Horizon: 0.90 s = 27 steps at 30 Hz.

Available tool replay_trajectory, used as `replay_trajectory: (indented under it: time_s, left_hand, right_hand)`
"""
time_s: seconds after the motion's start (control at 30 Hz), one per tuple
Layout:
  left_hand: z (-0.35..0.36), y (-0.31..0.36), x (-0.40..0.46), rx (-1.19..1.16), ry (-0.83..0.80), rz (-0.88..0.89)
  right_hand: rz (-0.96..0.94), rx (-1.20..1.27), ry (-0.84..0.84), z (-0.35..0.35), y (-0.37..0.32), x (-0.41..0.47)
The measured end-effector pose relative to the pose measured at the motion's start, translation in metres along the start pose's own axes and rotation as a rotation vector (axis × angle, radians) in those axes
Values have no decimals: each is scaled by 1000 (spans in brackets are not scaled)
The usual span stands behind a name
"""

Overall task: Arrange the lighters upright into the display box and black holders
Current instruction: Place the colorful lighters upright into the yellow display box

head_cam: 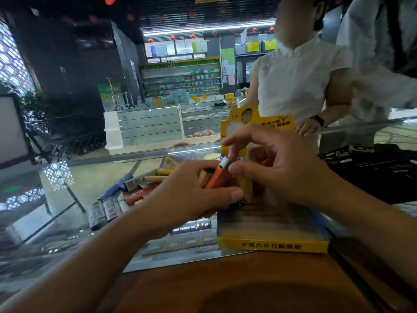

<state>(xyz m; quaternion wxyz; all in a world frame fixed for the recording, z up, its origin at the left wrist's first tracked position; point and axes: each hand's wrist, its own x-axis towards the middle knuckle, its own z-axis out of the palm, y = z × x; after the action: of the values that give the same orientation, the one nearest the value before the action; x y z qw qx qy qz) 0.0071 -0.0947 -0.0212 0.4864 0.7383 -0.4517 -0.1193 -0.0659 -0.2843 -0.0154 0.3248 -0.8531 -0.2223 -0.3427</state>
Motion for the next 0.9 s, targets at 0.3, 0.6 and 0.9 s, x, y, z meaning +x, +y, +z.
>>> replay_trajectory:
  time_s: [0.3, 0.6, 0.9]
  left_hand:
    - [-4, -2, 3, -53, 7, 153]
    - [6, -2, 3, 103, 58, 145]
    - [-2, -2, 5, 158, 153, 180]
  right_hand:
    - [24, 63, 76, -11, 2, 0]
    - [134, 153, 38, -8, 4, 3]
    - [183, 234, 116, -31, 1, -2]
